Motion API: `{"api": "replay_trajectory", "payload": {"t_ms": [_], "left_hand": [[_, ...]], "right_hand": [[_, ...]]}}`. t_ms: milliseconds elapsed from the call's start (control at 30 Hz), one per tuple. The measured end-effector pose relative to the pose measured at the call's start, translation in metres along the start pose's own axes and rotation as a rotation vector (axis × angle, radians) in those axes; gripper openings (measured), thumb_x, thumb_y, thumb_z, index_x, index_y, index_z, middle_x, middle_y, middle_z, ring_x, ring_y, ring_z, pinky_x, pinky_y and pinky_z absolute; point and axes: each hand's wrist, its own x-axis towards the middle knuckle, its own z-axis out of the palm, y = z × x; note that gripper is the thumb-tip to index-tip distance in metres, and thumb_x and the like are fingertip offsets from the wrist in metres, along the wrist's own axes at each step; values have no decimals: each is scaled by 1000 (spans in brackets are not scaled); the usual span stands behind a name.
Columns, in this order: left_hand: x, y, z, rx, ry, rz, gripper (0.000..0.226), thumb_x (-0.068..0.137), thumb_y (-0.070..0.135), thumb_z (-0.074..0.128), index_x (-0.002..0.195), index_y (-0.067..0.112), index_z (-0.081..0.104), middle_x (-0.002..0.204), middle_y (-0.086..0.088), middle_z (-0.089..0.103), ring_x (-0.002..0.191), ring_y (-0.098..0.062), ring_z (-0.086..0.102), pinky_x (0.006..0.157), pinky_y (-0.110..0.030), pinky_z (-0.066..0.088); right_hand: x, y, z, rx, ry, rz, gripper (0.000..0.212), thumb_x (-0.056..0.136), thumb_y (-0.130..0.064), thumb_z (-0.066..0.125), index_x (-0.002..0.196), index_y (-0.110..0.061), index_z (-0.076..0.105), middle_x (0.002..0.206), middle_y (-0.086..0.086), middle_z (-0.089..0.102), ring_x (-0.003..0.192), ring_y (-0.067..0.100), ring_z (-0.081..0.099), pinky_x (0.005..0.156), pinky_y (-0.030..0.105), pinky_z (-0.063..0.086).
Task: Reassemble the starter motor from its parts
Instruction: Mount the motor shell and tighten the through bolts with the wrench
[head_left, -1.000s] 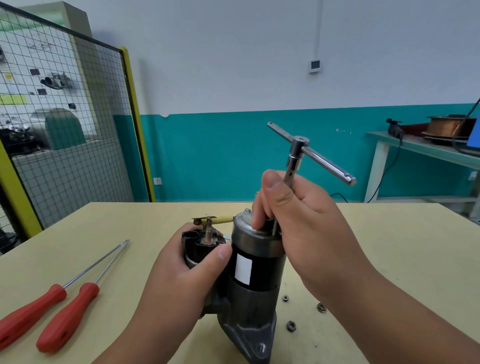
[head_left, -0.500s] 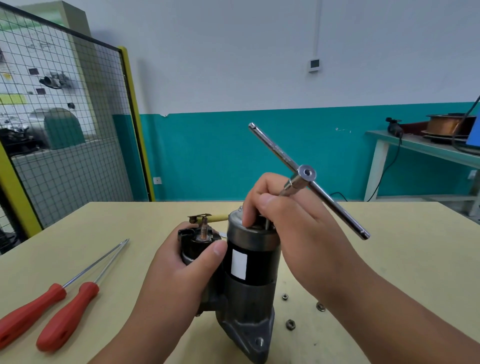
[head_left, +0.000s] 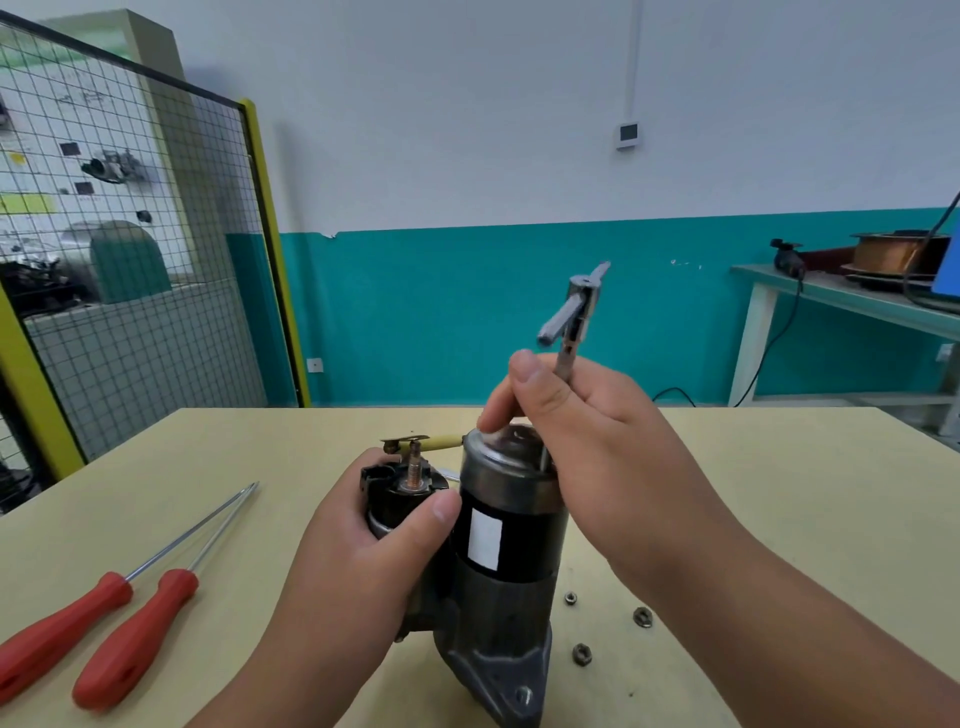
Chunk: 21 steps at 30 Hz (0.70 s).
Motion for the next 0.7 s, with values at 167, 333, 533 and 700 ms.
{"api": "replay_trajectory", "payload": {"t_ms": [167,333,533,700], "left_hand": [[-2,-1,0,-37,-23,5,43,67,66,71,104,44,74,94,8,79,88,-13,77,60,-28,62],[-1,-1,0,-39,-11,4,42,65,68,69,102,49,74,95,11,79,90,-9,77,60,-24,62],[-2,-3,-1,-40,-3,23,41,70,64,71,105,43,75,97,6,80,90,-16,78,70,-39,64],[-1,-3,-1,-44,4,8,43,70,64,71,104,39,75,93,4,79,86,-17,78,64,-36,62]], "right_hand": [[1,4,1,49,26,53,50,91,-69,41,82,-30,72,95,-3,76,90,11,69,84,49,58],[-3,4,6,125,0,-4,42,95,-63,42,73,-35,64,92,-9,76,87,5,70,77,27,51],[-5,4,5,109,-6,-19,47,93,-68,41,74,-33,65,85,0,71,75,7,67,68,25,55],[-4,8,6,169,-56,-68,32,93,-38,40,67,-29,55,87,8,66,83,19,61,71,33,52]]}}
